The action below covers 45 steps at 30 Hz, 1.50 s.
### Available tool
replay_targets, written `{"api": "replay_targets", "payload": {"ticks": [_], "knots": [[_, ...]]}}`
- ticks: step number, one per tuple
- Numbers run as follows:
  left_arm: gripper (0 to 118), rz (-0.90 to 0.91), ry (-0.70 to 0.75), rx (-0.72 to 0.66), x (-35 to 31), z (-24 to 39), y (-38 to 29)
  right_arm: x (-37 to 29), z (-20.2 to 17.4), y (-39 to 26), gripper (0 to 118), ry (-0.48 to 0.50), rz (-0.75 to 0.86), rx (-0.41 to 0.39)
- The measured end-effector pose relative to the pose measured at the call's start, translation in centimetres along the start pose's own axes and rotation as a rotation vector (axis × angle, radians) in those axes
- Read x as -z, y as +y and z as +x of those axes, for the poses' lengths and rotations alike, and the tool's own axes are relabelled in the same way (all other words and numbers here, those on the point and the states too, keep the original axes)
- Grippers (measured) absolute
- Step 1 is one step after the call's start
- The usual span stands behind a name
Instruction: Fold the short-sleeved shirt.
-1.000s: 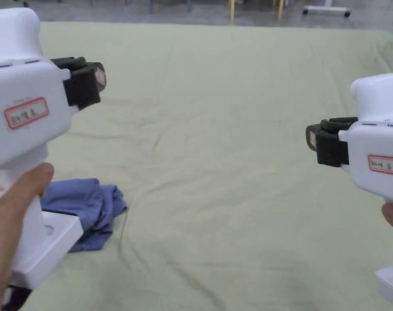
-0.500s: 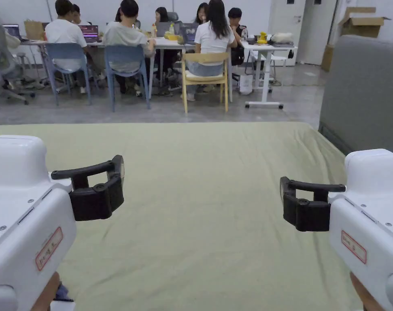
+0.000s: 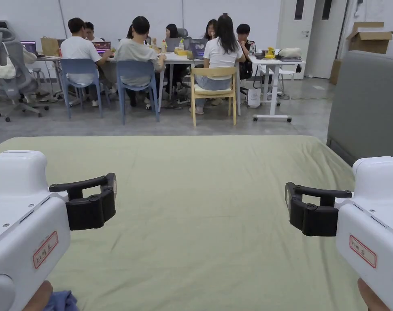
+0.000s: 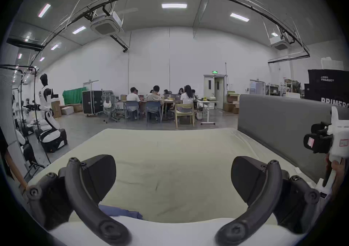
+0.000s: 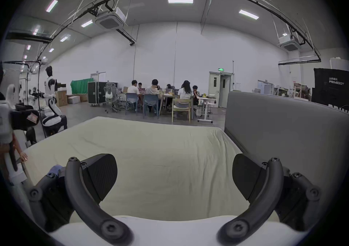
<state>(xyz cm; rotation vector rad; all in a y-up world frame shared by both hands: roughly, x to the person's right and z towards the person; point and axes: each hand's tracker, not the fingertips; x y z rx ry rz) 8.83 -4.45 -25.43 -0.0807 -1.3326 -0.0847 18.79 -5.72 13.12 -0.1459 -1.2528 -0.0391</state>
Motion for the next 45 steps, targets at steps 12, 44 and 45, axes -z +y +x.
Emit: {"api": "replay_targets", "payload": {"ticks": [12, 44, 45], "knots": [[118, 0.045, 0.068, -0.023, 0.1, -0.7, 0.7, -0.3, -0.2, 0.3, 118, -0.03, -0.001, -0.031], [118, 0.02, 0.032, -0.025, 0.1, 0.2, 1.0, 0.5, -1.0, 1.7, 118, -0.06, -0.016, -0.04], [118, 0.021, 0.032, -0.027, 0.1, 0.1, 1.0, 0.7, -1.2, 1.6, 118, -0.066, -0.009, -0.052]]}}
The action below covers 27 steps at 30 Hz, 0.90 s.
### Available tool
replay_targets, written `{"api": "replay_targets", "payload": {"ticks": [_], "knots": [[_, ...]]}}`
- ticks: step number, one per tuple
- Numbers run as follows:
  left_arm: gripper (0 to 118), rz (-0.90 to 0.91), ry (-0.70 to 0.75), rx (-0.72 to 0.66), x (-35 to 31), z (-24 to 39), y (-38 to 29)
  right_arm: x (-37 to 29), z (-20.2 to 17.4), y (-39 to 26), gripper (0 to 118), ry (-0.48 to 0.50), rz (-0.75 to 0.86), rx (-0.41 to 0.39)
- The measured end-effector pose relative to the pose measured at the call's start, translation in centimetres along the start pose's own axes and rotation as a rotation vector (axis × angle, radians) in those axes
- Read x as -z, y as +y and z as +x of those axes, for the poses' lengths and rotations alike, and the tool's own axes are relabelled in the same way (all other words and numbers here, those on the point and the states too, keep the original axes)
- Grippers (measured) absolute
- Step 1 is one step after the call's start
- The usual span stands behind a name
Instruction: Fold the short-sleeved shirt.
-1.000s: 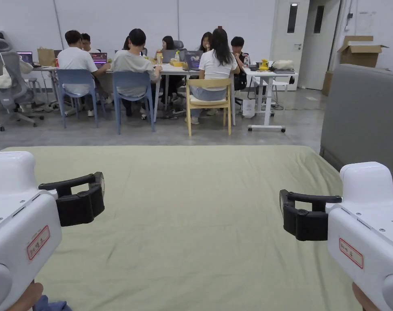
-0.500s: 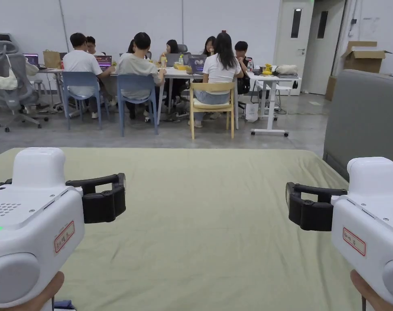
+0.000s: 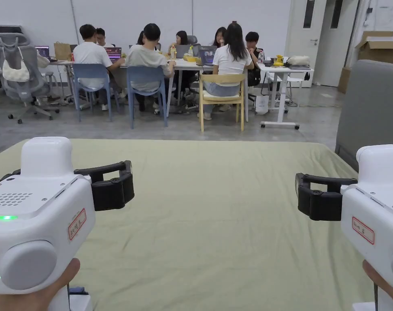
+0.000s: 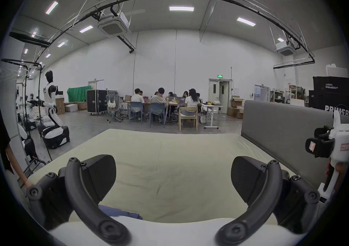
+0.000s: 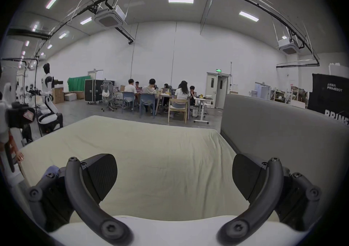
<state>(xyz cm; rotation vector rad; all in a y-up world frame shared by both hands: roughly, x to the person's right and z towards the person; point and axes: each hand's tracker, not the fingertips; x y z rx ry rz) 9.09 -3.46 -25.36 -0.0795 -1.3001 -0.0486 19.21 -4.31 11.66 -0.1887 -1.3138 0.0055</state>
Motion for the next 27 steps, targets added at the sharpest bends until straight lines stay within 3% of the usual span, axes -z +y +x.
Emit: {"api": "replay_targets", "payload": {"ticks": [3, 14, 22, 27], "knots": [[118, 0.007, 0.001, -0.001, -0.1, -0.1, 0.1, 0.1, -0.3, -0.2, 118, -0.007, 0.003, -0.011], [118, 0.014, -0.014, 0.004, 0.3, -0.1, 0.5, 0.2, 0.3, -0.1, 118, 0.078, 0.02, 0.074], [118, 0.049, -0.008, 0.005, 0.1, 0.1, 0.6, 0.1, -0.2, 0.7, 118, -0.012, 0.016, 0.072], [118, 0.056, -0.015, 0.004, 0.1, -0.1, 0.8, -0.3, 0.2, 0.5, 118, 0.008, 0.056, 0.071]]}}
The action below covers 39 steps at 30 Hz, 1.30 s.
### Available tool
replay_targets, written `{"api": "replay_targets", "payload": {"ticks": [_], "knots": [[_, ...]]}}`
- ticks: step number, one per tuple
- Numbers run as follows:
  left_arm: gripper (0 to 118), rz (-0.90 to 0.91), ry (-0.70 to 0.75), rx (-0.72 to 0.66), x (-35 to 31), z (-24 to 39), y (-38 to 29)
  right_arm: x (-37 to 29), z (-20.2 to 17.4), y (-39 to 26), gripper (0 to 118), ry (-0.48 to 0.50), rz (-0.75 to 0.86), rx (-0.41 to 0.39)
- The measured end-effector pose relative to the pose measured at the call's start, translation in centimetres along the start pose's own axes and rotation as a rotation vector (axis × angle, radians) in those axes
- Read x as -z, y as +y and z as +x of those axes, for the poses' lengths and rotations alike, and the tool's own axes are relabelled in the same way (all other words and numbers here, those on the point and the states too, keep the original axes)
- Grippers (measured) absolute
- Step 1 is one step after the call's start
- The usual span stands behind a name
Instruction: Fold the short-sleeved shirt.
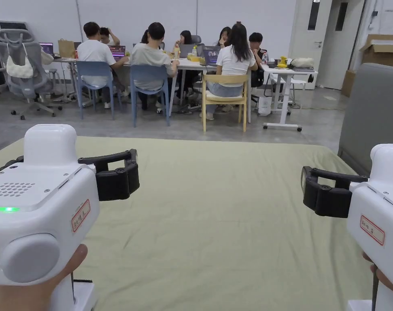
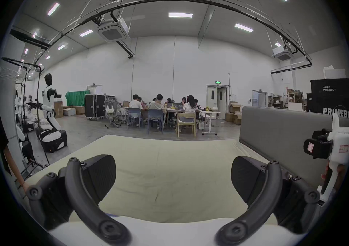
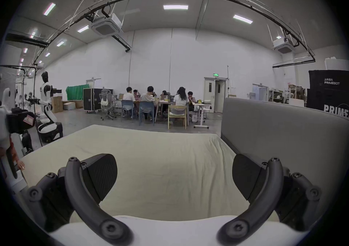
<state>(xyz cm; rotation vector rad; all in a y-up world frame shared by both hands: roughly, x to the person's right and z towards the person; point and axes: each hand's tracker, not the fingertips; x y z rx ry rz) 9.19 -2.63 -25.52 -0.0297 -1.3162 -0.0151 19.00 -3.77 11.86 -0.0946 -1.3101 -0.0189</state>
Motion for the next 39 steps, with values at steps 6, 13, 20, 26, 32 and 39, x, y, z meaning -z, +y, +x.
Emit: {"api": "replay_targets", "payload": {"ticks": [6, 13, 20, 26, 32, 39], "knots": [[118, -0.015, 0.001, 0.005, 0.1, -0.3, 0.0, 0.1, -0.4, 0.1, 118, -0.015, -0.018, -0.012], [118, -0.008, 0.057, 0.044, 0.3, -0.2, -0.3, -0.4, -0.3, 0.1, 118, 0.012, -0.002, 0.041], [118, 0.003, 0.075, 0.064, 0.6, 0.2, -0.5, 0.1, -0.9, 0.1, 118, 0.017, -0.004, 0.007], [118, 0.001, 0.07, 0.093, 1.1, 0.5, -0.4, 0.6, -0.4, 0.2, 118, 0.061, -0.045, 0.02], [118, -0.008, 0.055, 0.046, 1.1, 0.0, -0.3, 0.3, -0.4, 1.0, 118, 0.088, -0.051, 0.046], [118, -0.013, 0.068, 0.026, 0.9, -0.4, -0.2, -0.1, -0.3, 1.2, 118, 0.09, 0.018, 0.054]]}}
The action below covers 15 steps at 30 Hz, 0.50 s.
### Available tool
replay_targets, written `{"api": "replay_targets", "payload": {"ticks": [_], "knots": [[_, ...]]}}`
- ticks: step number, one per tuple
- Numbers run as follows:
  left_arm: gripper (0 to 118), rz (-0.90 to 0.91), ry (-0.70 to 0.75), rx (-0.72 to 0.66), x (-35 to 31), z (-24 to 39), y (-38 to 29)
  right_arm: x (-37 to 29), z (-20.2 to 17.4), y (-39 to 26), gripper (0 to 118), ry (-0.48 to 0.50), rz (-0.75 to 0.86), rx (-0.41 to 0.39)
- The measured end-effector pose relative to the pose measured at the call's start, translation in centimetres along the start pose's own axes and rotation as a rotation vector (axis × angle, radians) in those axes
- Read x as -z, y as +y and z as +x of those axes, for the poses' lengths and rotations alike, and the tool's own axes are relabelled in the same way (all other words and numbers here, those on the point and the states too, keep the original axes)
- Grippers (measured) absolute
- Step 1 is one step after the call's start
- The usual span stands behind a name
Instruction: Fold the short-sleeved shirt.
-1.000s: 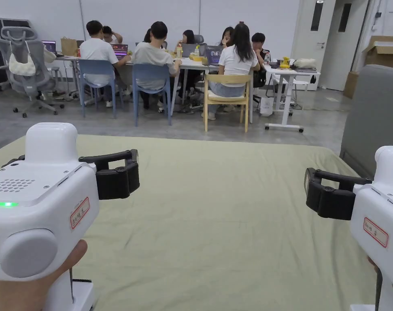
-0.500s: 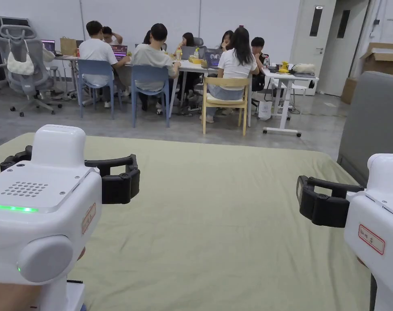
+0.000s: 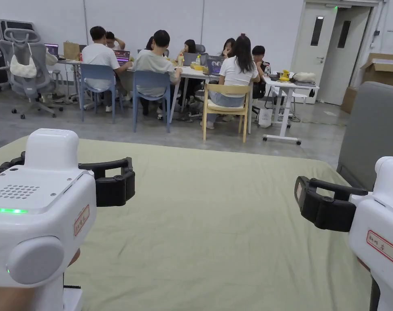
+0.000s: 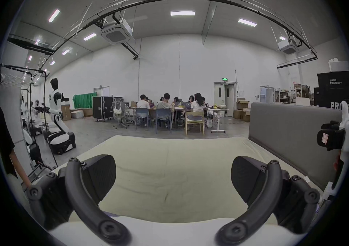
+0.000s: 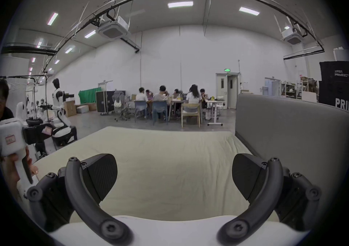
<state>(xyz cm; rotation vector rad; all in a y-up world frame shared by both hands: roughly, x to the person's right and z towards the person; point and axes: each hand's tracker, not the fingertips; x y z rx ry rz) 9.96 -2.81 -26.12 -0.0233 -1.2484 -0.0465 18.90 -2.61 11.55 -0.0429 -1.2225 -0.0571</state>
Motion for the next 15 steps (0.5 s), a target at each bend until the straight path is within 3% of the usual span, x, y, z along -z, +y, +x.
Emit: {"api": "replay_targets", "payload": {"ticks": [3, 5, 7, 15], "knots": [[118, -0.003, -0.006, -0.014, -0.1, -0.1, 0.0, -0.2, -0.4, -0.2, 118, -0.082, 0.052, -0.027], [118, -0.003, -0.004, -0.018, -0.1, -0.1, 0.0, 0.1, -0.2, -0.1, 118, -0.02, 0.006, -0.046], [118, -0.004, -0.001, -0.023, -0.1, 0.0, 0.0, 0.6, 0.0, 0.3, 118, 0.022, -0.09, -0.012], [118, -0.006, -0.003, -0.031, -0.1, 0.2, -0.1, 0.6, 0.7, 0.5, 118, -0.019, -0.069, 0.012]]}}
